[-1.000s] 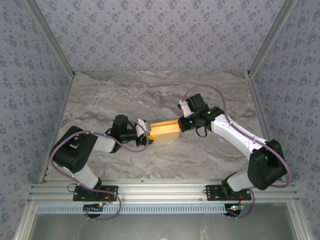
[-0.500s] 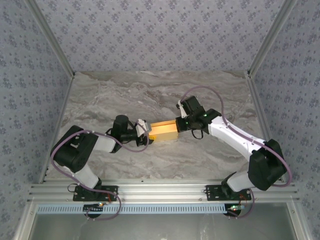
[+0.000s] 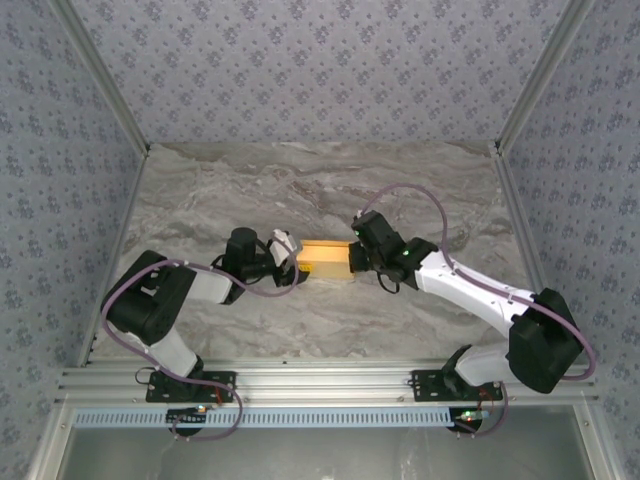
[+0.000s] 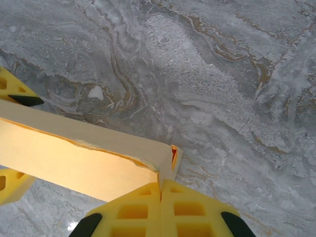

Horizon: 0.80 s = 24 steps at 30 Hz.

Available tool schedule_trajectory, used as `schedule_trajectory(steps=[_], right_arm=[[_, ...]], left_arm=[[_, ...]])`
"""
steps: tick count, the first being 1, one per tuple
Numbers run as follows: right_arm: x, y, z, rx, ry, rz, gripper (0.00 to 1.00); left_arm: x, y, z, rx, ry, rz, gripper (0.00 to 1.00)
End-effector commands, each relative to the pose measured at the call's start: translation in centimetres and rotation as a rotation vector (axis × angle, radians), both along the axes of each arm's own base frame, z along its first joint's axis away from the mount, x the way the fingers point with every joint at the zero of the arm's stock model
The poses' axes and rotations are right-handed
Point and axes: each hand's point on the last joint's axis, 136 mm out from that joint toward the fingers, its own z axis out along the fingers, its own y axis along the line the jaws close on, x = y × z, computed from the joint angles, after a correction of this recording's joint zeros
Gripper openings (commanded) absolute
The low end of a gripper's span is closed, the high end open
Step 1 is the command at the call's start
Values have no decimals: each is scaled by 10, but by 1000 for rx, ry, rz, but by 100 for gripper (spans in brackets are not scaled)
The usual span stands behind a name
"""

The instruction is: Fold the paper box

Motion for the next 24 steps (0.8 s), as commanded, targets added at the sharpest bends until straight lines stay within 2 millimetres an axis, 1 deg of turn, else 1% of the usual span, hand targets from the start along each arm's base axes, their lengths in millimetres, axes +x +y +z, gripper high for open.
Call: schedule_trajectory(steps=[1, 5, 7, 9, 14, 15, 18, 20, 21, 22, 23, 24], right_arm=[[-3, -8, -3, -16, -2, -61, 2], [-1, -9, 0, -21, -3, -76, 3], [1, -8, 2, -20, -6, -80, 3], [1, -8, 3, -22, -6, -84, 3], [4, -6, 7, -25, -8, -90, 3], [4, -6, 7, -28, -7, -90, 3], [4, -5, 7, -29, -8, -94, 3], [4, -5, 7, -31, -7, -95, 3], [4, -5, 7, -32, -6, -95, 3], [4, -4, 8, -34, -9, -96, 3], [4, -4, 8, -35, -9, -95, 3], [4, -3, 8, -39, -9, -93, 3]], left_arm=[[10, 7, 21, -50, -33, 80, 73], [5, 14, 33, -79, -32, 114, 99], [-2, 16, 45, -111, -42, 110, 99], [-4, 21, 54, -127, -44, 133, 99], [-2, 43, 65, -123, 4, 284, 99], [0, 49, 67, -130, 38, 332, 99], [-3, 59, 88, -168, 114, 403, 99], [-4, 64, 101, -210, 198, 459, 99], [-1, 69, 105, -232, 264, 519, 99], [2, 76, 107, -242, 324, 584, 99], [3, 79, 105, -230, 369, 618, 97], [2, 77, 103, -206, 401, 613, 93]])
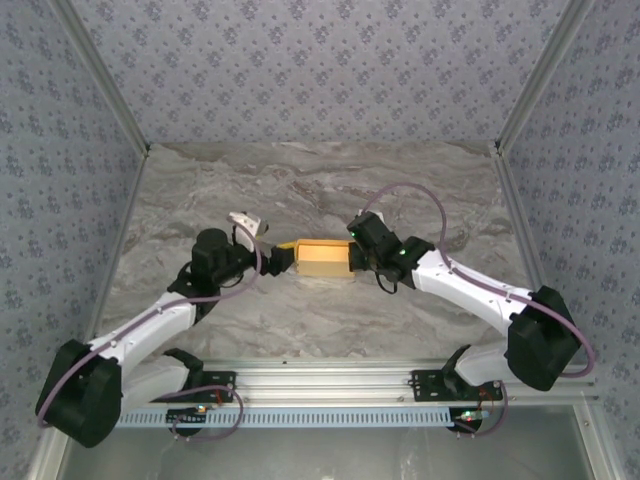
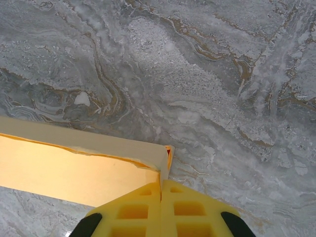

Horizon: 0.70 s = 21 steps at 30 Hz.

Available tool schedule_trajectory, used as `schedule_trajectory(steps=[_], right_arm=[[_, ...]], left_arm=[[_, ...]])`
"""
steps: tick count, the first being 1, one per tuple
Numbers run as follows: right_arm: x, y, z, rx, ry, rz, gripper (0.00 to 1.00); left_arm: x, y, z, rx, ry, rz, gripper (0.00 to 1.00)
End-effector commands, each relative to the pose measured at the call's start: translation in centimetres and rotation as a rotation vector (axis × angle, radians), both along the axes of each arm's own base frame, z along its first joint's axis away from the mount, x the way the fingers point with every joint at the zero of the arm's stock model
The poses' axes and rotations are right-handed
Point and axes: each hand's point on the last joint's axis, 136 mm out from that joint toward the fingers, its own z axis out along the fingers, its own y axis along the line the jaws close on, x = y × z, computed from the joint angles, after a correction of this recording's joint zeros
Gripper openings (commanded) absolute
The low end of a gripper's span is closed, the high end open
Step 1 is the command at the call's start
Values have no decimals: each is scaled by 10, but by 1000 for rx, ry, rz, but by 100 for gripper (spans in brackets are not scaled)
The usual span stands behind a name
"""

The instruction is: Fold the paper box

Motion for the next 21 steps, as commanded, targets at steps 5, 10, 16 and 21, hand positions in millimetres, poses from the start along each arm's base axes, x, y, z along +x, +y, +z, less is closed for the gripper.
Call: schedule_trajectory(steps=[5, 10, 16, 21], right_arm=[[3, 2, 7, -17, -11, -29, 3], [4, 1, 7, -31, -7, -39, 3], [4, -1, 6, -32, 0, -50, 3], [4, -1, 6, -30, 2, -54, 3]], left_arm=[[3, -8, -25, -32, 352, 50, 75], [-2, -28, -34, 25, 361, -24, 56], [-13, -40, -36, 99, 309, -66, 56], [-6, -38, -39, 134, 289, -32, 44]])
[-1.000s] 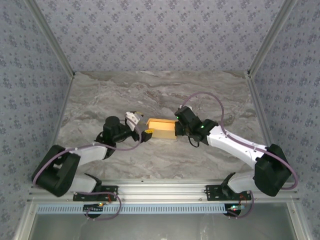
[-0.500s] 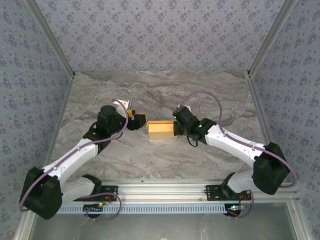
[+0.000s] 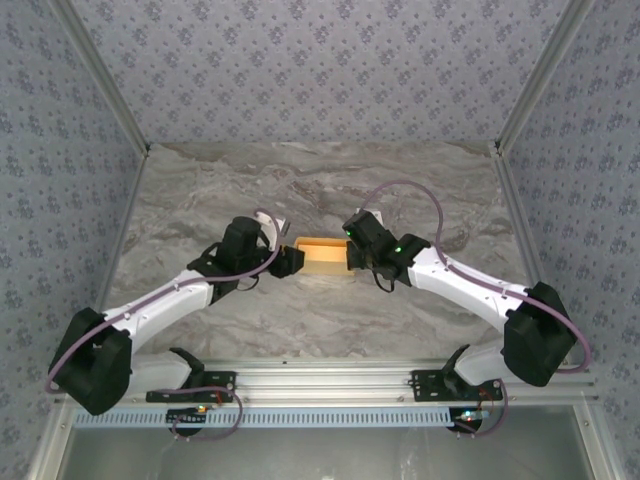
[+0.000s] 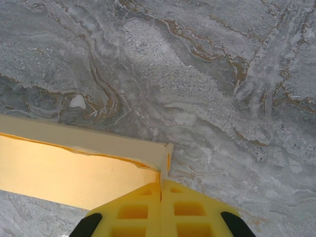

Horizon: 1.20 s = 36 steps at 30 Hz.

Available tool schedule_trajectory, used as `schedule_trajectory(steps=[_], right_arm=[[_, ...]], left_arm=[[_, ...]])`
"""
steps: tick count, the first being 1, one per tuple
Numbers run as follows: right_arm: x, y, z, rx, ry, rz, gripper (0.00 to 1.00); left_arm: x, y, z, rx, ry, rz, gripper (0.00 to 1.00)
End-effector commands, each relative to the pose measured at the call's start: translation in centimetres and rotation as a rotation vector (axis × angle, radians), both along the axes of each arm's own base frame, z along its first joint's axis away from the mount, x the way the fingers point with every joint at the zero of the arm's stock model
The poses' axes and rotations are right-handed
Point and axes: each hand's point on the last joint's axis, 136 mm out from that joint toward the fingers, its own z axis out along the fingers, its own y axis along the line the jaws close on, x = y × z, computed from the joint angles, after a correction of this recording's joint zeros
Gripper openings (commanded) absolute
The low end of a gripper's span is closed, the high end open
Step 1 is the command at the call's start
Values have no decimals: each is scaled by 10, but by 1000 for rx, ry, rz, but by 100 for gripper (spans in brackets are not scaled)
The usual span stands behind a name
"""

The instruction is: Fold the paper box

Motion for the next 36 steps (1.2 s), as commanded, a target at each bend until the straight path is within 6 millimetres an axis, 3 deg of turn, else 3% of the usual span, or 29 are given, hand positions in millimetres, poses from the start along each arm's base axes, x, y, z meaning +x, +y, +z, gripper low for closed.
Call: schedule_trajectory(steps=[1, 3, 13, 19, 29, 31, 36], right_arm=[[2, -1, 5, -5, -2, -30, 3], [2, -1, 5, -5, 1, -30, 3], [2, 0, 3, -12, 13, -33, 3], [2, 0, 3, -10, 21, -43, 3], [1, 3, 4, 12, 36, -68, 3], [1, 1, 3, 11, 41, -90, 11], [0, 4, 1, 20, 66, -112, 12]], left_arm=[[13, -1, 15, 23, -62, 18, 40], [15, -2, 15, 30, -68, 16, 35], [23, -4, 19, 62, -99, 21, 36], [20, -14, 15, 48, -59, -20, 14], [20, -14, 5, 91, -32, -4, 13], [20, -15, 0, 94, -21, -2, 13], [20, -17, -12, 98, 11, 6, 10]])
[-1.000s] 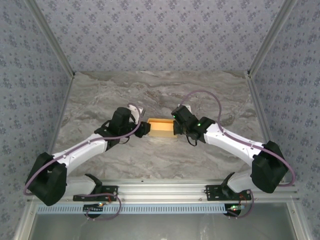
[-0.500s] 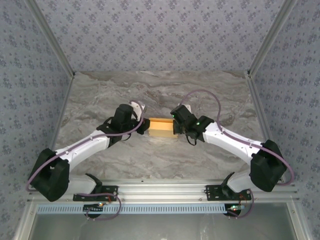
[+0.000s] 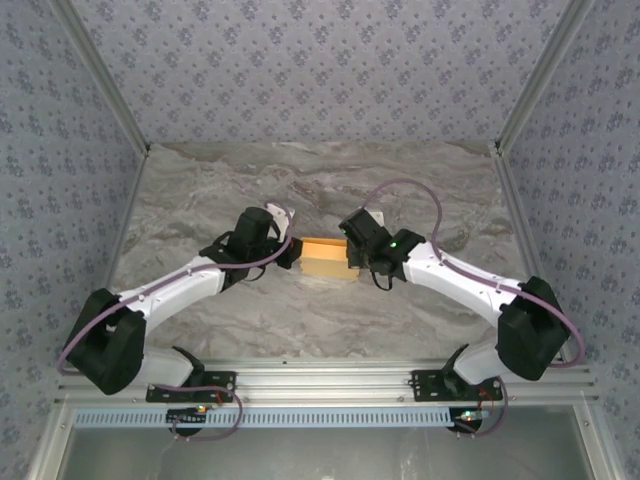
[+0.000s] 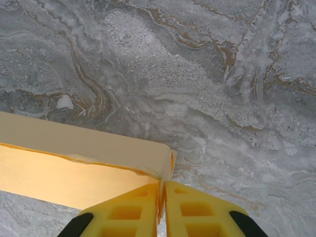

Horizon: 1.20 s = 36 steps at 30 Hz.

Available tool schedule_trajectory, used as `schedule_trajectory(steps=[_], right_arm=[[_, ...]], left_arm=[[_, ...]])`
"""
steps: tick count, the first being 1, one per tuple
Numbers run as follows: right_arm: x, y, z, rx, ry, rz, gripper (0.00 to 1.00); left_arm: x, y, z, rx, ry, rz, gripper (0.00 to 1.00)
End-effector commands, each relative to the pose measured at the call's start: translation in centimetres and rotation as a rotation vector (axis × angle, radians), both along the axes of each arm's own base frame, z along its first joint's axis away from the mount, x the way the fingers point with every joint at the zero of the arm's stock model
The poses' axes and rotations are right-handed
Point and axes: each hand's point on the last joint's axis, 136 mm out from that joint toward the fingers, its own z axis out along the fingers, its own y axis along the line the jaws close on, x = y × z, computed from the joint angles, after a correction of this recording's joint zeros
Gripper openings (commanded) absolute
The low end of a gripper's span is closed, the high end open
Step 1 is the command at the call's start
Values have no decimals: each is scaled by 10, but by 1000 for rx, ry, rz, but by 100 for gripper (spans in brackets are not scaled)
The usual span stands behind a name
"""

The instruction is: Fold the paper box

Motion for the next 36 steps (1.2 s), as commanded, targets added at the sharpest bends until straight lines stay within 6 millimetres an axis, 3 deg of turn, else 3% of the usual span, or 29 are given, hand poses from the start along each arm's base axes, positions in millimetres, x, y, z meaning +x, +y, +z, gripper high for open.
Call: schedule_trajectory(steps=[1, 18, 27, 31, 32, 36], right_arm=[[1, 7, 5, 28, 12, -38, 11], [-3, 22, 2, 119, 67, -89, 5], [4, 31, 22, 152, 44, -73, 5], [1, 25, 17, 140, 77, -78, 5], [7, 27, 30, 163, 56, -81, 5], [8, 27, 32, 176, 61, -73, 5]], left_arm=[[-4, -7, -8, 0, 41, -13, 10], [-5, -9, -17, 5, 59, -2, 3], [-4, -11, -19, 8, 58, 0, 2], [-4, -10, -19, 7, 57, 0, 2], [-4, -10, -19, 6, 56, 0, 2], [-4, -10, -19, 5, 54, 3, 0]])
